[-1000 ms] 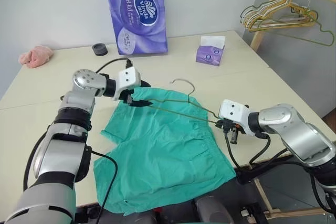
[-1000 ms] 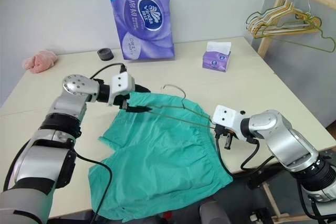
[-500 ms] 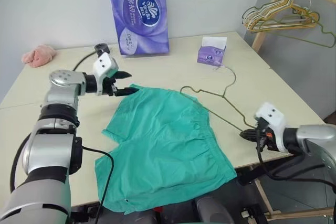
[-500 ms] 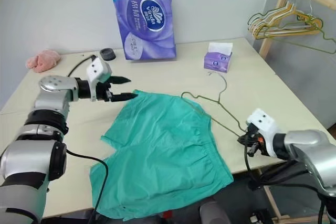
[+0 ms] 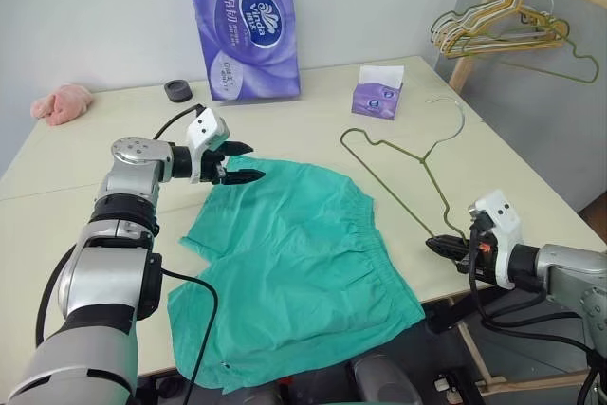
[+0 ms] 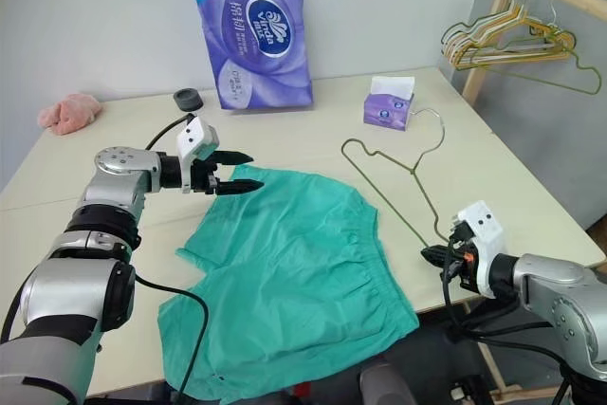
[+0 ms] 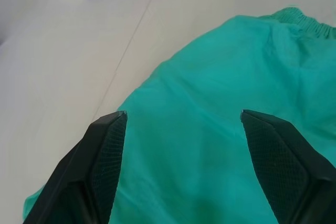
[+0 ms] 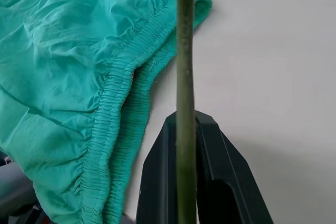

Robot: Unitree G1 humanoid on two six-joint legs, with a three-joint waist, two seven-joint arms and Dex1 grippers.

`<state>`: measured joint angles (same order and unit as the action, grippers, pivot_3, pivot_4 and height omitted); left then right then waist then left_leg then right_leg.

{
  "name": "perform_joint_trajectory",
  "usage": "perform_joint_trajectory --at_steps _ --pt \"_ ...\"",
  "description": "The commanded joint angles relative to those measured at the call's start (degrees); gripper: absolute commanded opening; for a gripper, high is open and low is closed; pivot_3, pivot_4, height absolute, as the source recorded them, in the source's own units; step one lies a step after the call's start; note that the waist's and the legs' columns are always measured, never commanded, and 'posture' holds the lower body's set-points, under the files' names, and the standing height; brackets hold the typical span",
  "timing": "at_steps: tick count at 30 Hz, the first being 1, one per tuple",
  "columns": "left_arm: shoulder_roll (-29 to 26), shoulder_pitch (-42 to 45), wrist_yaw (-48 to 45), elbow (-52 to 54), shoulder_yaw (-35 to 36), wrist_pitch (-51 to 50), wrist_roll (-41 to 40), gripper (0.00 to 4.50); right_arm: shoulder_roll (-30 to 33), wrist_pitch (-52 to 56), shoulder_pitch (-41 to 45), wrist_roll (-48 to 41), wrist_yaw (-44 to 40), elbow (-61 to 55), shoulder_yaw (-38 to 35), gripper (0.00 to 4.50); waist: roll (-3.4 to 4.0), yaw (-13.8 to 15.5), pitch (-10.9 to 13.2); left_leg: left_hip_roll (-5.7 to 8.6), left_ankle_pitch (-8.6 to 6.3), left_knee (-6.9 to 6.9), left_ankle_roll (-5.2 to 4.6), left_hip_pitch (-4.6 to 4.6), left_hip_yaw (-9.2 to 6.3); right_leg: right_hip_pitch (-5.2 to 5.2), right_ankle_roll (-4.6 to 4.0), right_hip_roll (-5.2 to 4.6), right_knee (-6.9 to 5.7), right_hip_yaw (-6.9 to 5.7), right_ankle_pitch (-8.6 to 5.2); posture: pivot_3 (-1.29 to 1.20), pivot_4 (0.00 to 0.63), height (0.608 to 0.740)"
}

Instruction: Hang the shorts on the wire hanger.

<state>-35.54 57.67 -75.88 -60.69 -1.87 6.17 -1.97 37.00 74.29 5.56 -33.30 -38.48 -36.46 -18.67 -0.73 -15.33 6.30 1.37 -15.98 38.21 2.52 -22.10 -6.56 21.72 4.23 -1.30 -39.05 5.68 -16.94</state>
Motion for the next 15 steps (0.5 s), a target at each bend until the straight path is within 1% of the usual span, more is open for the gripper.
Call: perform_joint_trajectory --at_steps 1,5,10,13,15 --pt "0.58 -1.92 -1.86 4.31 -0.38 -0.62 -0.8 3.65 -0.7 3.32 -1.06 -4.48 0.7 -2.72 -6.17 0.0 0.07 -0.03 -0.05 0.0 0.0 -0.01 0.0 0.0 0.01 0.0 0.0 -0.01 0.01 0.01 0.0 -0.31 0.067 0.74" --pt "1.2 -3.36 -2.52 6.26 -0.77 -1.15 -0.63 3.65 0.0 8.14 -3.71 -9.16 0.47 -5.35 -10.01 0.0 0.06 -0.13 -0.06 -0.02 0.0 -0.01 0.0 0.0 0.01 0.0 0.0 0.0 0.01 0.02 0.0 -0.32 0.07 0.74" --pt "2.14 -4.09 -3.87 7.52 -1.68 -1.46 -0.64 3.65 0.43 12.79 -10.54 -16.12 -1.31 -9.65 -16.6 0.0 0.07 -0.3 -0.07 0.01 0.0 -0.01 0.0 -0.03 0.02 -0.02 0.0 0.0 0.04 0.01 0.0 -0.35 0.079 0.74" --pt "2.68 -3.76 -4.62 7.23 -2.09 -1.61 -0.57 3.65 -2.39 15.95 -16.36 -22.01 -1.81 -13.22 -20.39 0.0 0.08 -0.43 -0.08 -0.01 0.0 -0.01 -0.01 0.01 0.01 -0.09 0.01 0.02 0.05 0.0 0.0 -0.37 0.087 0.74" --pt "2.82 -3.58 -5.01 7.01 -2.41 -1.46 -0.52 3.65 -4.51 17.26 -18.65 -24.86 -0.82 -14.73 -21.46 0.0 0.08 -0.61 -0.08 -0.04 0.0 -0.03 -0.01 0.02 0.03 -0.08 0.01 0.06 0.06 0.0 -0.01 -0.38 0.09 0.74"
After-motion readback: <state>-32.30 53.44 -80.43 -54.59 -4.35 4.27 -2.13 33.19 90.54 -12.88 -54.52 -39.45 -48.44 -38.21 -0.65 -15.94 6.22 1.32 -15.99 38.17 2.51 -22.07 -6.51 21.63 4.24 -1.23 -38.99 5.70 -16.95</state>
